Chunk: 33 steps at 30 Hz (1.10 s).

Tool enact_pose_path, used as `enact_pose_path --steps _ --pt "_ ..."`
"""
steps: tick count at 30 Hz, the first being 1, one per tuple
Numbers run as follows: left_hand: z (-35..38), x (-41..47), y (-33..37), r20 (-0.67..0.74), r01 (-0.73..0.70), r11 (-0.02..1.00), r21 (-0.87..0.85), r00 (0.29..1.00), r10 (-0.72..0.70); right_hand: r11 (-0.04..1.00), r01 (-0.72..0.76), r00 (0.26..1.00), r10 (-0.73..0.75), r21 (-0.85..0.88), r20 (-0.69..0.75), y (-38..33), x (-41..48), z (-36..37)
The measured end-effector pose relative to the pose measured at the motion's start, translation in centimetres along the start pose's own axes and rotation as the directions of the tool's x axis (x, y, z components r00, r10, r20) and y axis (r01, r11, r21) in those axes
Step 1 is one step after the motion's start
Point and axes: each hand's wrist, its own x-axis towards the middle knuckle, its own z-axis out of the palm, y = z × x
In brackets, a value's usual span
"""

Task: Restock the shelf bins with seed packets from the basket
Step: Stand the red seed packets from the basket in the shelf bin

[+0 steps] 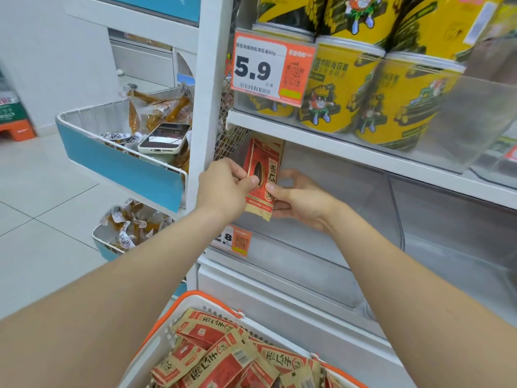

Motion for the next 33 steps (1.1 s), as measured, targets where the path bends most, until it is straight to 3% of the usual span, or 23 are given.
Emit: enact_pose_path --steps 4,9,12,16,20,23,29,31,33 --pt "0.6 -0.6 0.4 -0.121 0.008 0.999 -0.038 0.993 -0.012 0.995 0.016 0.999 -0.012 0.098 -0.049 0.1 -0.9 1.6" --pt "0.4 -1.0 1.4 -0.223 0.080 0.950 -0.301 0.963 -0.152 0.936 0.090 0.972 -0.008 0.340 -0.233 0.4 -1.0 3.5" --pt "0.6 -0.8 1.0 -0.168 0.221 0.880 -0.421 0.934 -0.315 0.888 0.084 0.976 0.019 0.452 -0.218 0.5 -2.0 3.8" --pt "1.1 -1.2 0.9 -0.021 0.399 0.676 -0.620 0.852 -0.523 0.888 0.127 0.961 0.000 0.442 -0.276 1.1 -3.3 3.6" --pt "1.4 -1.8 1.3 0.037 0.417 0.590 -0.691 0.836 -0.548 0.901 0.160 0.929 0.001 0.403 -0.370 1.4 -4.2 3.6" --pt "1.4 -2.1 1.8 0.077 0.424 0.640 -0.641 0.865 -0.495 0.896 0.188 0.906 -0.001 0.402 -0.422 1.2 -4.6 3.5" --pt "0.7 -2.4 2.6 0.058 0.273 0.903 -0.332 0.961 -0.270 0.858 0.154 0.931 0.039 0.489 -0.362 0.7 -5.5 3.0" --pt "0.2 -2.2 2.6 0.092 0.236 0.942 -0.239 0.971 -0.220 0.911 0.092 0.958 0.029 0.401 -0.284 0.4 -5.7 2.6" --pt "-0.3 -2.1 2.4 0.146 0.253 0.932 -0.259 0.964 -0.222 0.964 0.068 0.977 -0.012 0.259 -0.213 0.3 -5.8 2.1"
